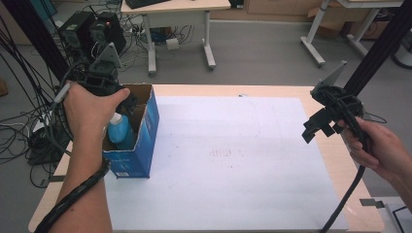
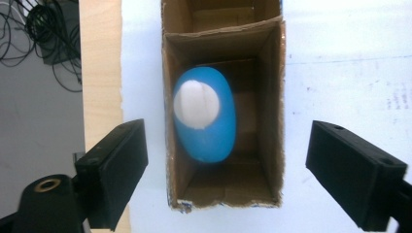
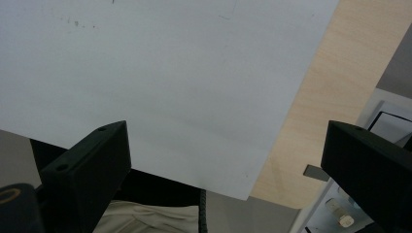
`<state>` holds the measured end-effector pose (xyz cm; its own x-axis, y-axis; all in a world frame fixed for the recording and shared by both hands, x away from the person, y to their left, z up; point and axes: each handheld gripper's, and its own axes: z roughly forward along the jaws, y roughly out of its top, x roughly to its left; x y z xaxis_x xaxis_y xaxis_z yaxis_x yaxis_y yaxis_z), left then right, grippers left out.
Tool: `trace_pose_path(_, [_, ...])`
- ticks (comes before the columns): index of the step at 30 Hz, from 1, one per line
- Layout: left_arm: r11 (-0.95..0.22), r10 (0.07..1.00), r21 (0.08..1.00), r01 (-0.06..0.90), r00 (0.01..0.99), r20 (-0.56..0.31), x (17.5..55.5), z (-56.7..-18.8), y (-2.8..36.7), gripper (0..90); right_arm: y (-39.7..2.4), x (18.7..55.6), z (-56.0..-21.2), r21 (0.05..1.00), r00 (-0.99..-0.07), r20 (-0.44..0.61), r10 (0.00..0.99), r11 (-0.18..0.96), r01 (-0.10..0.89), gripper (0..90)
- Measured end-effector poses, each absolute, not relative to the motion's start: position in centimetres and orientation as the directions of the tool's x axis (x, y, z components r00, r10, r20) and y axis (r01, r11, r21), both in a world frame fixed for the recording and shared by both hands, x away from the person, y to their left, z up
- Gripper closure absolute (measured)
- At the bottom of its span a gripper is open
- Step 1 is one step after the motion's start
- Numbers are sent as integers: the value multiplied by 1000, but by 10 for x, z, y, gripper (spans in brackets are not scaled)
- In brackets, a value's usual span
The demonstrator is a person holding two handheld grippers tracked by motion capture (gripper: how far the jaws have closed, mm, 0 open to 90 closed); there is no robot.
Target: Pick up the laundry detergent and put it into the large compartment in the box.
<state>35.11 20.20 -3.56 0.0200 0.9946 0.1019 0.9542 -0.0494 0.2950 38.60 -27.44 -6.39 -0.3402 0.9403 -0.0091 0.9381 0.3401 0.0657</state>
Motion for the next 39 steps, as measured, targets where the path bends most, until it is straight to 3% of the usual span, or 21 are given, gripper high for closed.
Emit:
trace_pose_path(22, [-118,992,310,943,99,79,349,-14,165,81,-277,378,-53,87,-341,-6,940,341,936,41])
trace_pose_path(39, [-168,986,283,944,156,68,366,-26,141,79,-284,381,-53,91,-335,10,942,333,939,41])
